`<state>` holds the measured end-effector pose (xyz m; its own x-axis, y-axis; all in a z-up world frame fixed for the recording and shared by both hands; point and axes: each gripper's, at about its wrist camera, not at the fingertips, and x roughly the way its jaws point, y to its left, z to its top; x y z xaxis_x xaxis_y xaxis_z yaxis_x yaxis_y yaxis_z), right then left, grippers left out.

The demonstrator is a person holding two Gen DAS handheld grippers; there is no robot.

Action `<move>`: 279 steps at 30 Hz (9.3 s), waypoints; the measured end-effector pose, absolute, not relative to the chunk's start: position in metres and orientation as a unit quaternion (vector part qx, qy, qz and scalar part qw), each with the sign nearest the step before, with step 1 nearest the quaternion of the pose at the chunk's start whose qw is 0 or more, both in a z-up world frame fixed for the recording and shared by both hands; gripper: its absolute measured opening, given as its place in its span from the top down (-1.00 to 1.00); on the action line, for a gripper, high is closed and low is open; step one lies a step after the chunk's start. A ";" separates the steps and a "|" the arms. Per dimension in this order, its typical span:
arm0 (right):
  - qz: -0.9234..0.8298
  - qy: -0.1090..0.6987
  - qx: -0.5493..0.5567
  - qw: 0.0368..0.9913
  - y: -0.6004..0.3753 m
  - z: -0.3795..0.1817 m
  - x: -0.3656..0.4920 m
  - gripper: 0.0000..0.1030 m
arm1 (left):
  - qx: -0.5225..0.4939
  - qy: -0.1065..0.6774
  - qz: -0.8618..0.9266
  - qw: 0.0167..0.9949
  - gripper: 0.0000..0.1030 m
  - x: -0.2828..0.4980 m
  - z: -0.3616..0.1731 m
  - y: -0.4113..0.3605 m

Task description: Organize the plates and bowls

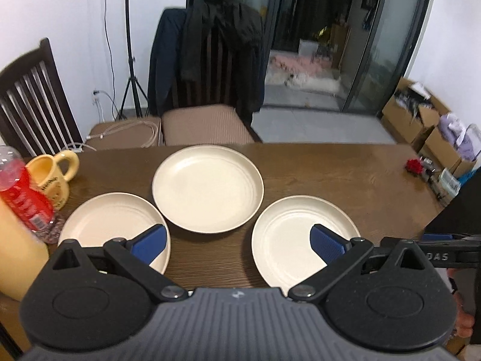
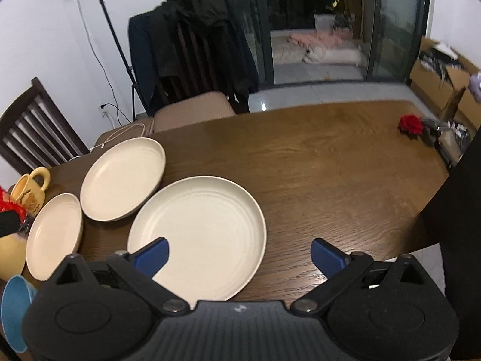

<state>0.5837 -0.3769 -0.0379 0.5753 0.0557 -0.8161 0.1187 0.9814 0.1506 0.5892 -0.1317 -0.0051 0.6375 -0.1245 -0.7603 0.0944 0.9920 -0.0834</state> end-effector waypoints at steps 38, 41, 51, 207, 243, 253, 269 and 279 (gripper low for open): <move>-0.006 0.542 0.135 0.829 -0.409 -0.133 0.648 0.03 | -0.071 0.572 0.024 0.817 -0.43 0.684 -0.134 -0.170; -0.005 0.542 0.144 0.828 -0.412 -0.137 0.647 0.21 | -0.072 0.576 0.025 0.814 -0.28 0.688 -0.139 -0.172; 0.003 0.534 0.174 0.828 -0.417 -0.146 0.648 0.68 | -0.073 0.580 0.032 0.811 0.11 0.691 -0.150 -0.174; 0.137 0.450 0.102 0.877 -0.103 -0.023 0.334 0.89 | -0.108 0.484 0.065 0.866 0.71 0.312 -0.010 0.112; 0.175 0.494 0.073 0.849 -0.052 -0.070 0.325 0.87 | -0.136 0.508 0.107 0.844 0.71 0.276 -0.051 0.157; 0.174 0.505 0.066 0.843 -0.043 -0.086 0.324 0.87 | -0.139 0.517 0.109 0.837 0.71 0.272 -0.070 0.163; 0.173 0.519 0.043 0.836 -0.030 -0.116 0.327 0.87 | -0.143 0.539 0.116 0.822 0.71 0.277 -0.105 0.171; 0.173 0.524 0.029 0.834 -0.023 -0.129 0.331 0.86 | -0.130 0.543 0.116 0.822 0.71 0.280 -0.117 0.171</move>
<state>0.3312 -0.0234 -0.1291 0.3913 0.3193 -0.8631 -0.2591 0.9382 0.2297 0.2805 0.1706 -0.1168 0.3843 0.0491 -0.9219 -0.3312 0.9395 -0.0880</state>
